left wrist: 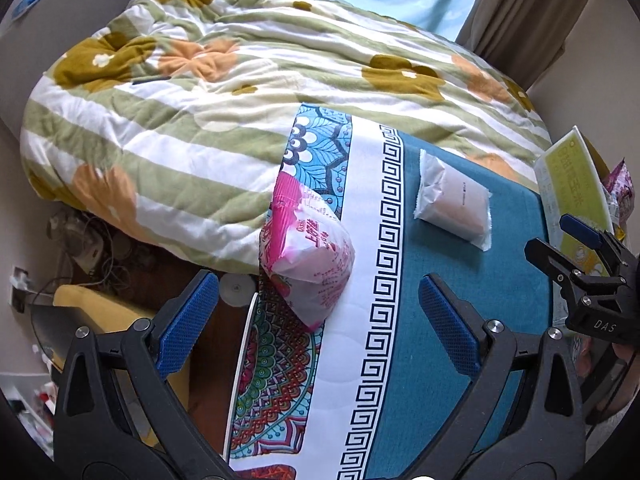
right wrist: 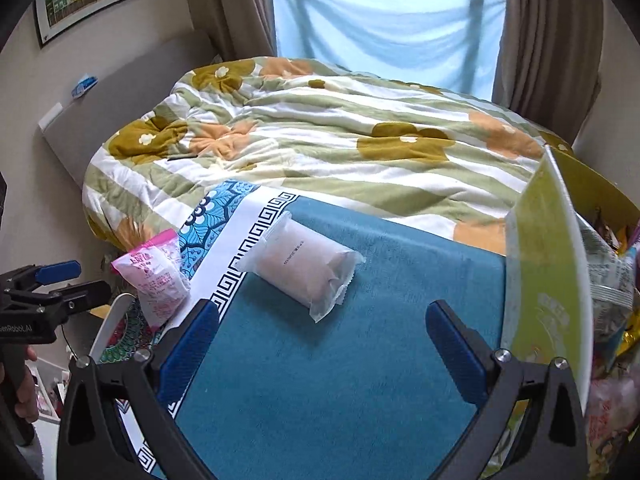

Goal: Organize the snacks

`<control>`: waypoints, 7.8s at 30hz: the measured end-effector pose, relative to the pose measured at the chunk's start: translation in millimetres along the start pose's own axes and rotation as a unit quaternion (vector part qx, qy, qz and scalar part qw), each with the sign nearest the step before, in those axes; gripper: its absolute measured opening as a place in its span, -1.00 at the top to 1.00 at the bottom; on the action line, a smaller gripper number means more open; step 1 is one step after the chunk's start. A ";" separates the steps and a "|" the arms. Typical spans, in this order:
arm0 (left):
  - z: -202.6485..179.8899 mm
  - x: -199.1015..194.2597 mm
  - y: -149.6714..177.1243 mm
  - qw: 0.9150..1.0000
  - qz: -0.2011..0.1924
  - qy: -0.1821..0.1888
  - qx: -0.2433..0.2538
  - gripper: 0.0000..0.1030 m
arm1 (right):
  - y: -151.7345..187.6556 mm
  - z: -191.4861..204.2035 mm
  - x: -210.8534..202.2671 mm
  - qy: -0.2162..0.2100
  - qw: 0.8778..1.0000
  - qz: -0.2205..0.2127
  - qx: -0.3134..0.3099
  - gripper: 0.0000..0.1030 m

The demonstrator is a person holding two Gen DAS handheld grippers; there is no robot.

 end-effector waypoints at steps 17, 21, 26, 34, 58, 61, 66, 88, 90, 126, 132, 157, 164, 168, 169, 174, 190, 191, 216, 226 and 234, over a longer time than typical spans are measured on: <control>0.7 80.0 -12.1 0.997 0.072 -0.019 0.021 -0.40 | -18.5 16.6 115.2 -0.034 0.984 0.080 -0.158 -0.99; -0.6 79.6 -11.3 0.997 0.070 -0.031 0.031 -0.29 | -20.1 17.9 125.2 -0.041 0.981 0.083 -0.170 -0.99; -0.4 77.2 -10.6 0.997 0.067 -0.036 0.036 -0.19 | -21.0 18.5 135.0 -0.056 0.978 0.090 -0.181 -0.99; -4.3 70.5 -9.3 0.996 0.060 -0.044 0.048 -0.08 | -21.3 24.2 139.3 -0.071 0.974 0.074 -0.202 -0.91; -32.5 0.9 -9.1 0.997 -0.002 -0.021 0.076 0.11 | -16.6 12.4 68.6 -0.073 0.993 0.023 -0.085 -0.25; -44.6 -26.9 -10.5 0.996 -0.023 -0.014 0.088 0.11 | -18.4 15.4 38.2 -0.072 0.995 0.002 -0.066 -0.25; -69.9 -74.8 -16.8 0.993 -0.059 0.008 0.106 0.11 | -20.1 12.5 -23.6 -0.064 0.997 -0.040 -0.024 -0.25; -355.1 -136.1 -20.4 0.948 -0.091 0.178 0.247 0.11 | 40.6 -174.7 -246.2 0.086 0.972 -0.136 0.174 -0.25; -386.4 -129.3 -17.4 0.947 -0.081 0.185 0.250 0.11 | 49.5 -196.3 -255.7 0.091 0.970 -0.134 0.181 -0.25; -390.4 -79.6 27.5 0.985 -0.036 0.054 0.157 -1.00 | 42.2 -277.5 -194.3 -0.016 0.988 -0.059 0.144 -0.38; -386.2 -69.5 45.2 0.987 -0.024 0.041 0.152 -1.00 | 65.2 -278.8 -187.0 -0.001 0.988 -0.052 0.144 -0.97; -296.7 -258.5 101.9 0.965 -0.215 -0.018 0.150 -1.00 | 92.6 -171.7 -316.5 0.080 0.977 -0.159 0.114 -0.97; -253.7 -296.7 133.2 0.956 -0.251 -0.021 0.147 -1.00 | 119.7 -116.4 -340.8 0.132 0.969 -0.175 0.112 -0.99; -240.4 -305.4 147.2 0.954 -0.259 -0.022 0.151 -1.00 | 130.7 -95.9 -346.1 0.138 0.968 -0.180 0.112 -0.99; -237.4 -307.2 149.4 0.953 -0.261 -0.022 0.151 -1.00 | 132.7 -92.5 -347.2 0.138 0.967 -0.180 0.115 -0.99; -230.8 -312.5 152.9 0.952 -0.267 -0.021 0.147 -1.00 | 138.6 -78.2 -352.3 0.144 0.965 -0.187 0.116 -0.98; -232.4 -314.0 152.6 0.952 -0.268 -0.024 0.147 -1.00 | 141.5 -72.3 -354.3 0.147 0.963 -0.191 0.118 -0.99; -232.5 -314.0 152.5 0.952 -0.268 -0.024 0.147 -1.00 | 141.3 -70.7 -354.5 0.147 0.963 -0.192 0.118 -0.98; -240.7 -312.0 151.6 0.953 -0.267 -0.026 0.141 -1.00 | 139.8 -67.0 -350.8 0.149 0.964 -0.188 0.119 -0.99; -242.0 -313.2 153.6 0.953 -0.268 -0.028 0.142 -1.00 | 141.8 -70.1 -350.3 0.146 0.964 -0.187 0.120 -0.98; -239.3 -327.6 157.5 0.944 -0.297 -0.053 0.131 -1.00 | 141.7 -72.0 -350.4 0.145 0.964 -0.186 0.120 -0.99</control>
Point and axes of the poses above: each gripper's, at about its wrist camera, not at the fingertips, and x roughly the way its jaws point, z to its left, y to its underside, the point moved 1 cm from there along x, roughly the way its jaws point, and after that the axes turned 5 degrees about x, right-handed, at the moved point
